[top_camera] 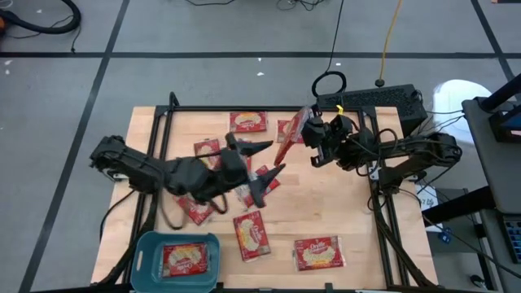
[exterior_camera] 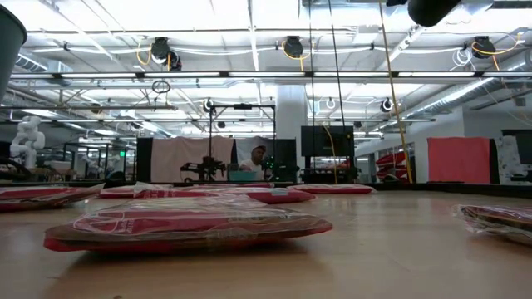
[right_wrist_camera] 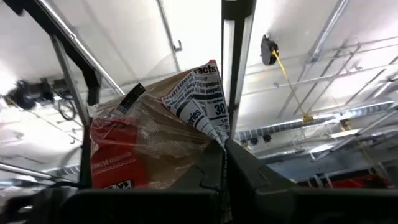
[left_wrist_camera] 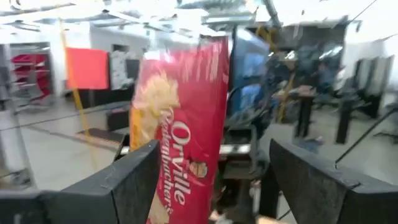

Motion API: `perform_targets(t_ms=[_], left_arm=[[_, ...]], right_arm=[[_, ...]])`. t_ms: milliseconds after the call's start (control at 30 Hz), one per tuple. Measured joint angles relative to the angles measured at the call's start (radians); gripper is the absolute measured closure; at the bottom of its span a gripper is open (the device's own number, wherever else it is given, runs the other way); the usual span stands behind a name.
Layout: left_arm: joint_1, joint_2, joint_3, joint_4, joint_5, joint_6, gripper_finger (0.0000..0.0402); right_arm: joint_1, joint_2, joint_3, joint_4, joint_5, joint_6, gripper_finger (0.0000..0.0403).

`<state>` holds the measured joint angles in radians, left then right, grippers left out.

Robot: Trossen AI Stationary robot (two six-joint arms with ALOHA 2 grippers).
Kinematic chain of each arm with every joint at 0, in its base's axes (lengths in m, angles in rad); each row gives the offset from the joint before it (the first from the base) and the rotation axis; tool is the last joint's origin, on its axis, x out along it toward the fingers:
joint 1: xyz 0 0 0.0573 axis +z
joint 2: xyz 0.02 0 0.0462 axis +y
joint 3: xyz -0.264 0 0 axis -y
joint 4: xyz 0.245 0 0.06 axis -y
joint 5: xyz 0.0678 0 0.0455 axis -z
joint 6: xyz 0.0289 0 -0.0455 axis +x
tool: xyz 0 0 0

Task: Sort popcorn bags into baskets
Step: Put the popcorn sachet into the bin

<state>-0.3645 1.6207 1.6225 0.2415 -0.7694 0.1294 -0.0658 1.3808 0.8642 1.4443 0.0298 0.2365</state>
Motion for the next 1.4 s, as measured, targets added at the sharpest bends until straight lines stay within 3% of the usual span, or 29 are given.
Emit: perform_targets(t_ms=[133,333,867,1067,1233,1400], left_arm=[[0.031,0.040,0.016,0.000,0.006,-0.056,0.0120],[0.053,0.063,0.020,-0.006,-0.116,-0.144,0.0158],[0.050,0.060,0.020,-0.057,-0.166,-0.136,0.0377],[0.037,0.036,0.019,-0.097,-0.172,-0.145,0.0379],[0.019,-0.028,0.017,-0.223,-0.198,-0.159,0.0359],[0.001,-0.127,0.018,-0.384,-0.172,-0.166,0.0380]], right_arm=[[-0.001,0.002,0.000,-0.068,0.035,-0.020,0.0403],[-0.001,0.001,0.000,-0.098,0.021,-0.007,0.0403],[-0.002,-0.027,0.000,-0.116,-0.020,0.027,0.0399],[-0.001,-0.065,0.000,-0.196,-0.034,0.148,0.0349],[0.002,-0.121,0.000,-0.314,-0.039,0.136,0.0283],[0.002,-0.176,0.000,-0.447,-0.062,0.050,0.0225]])
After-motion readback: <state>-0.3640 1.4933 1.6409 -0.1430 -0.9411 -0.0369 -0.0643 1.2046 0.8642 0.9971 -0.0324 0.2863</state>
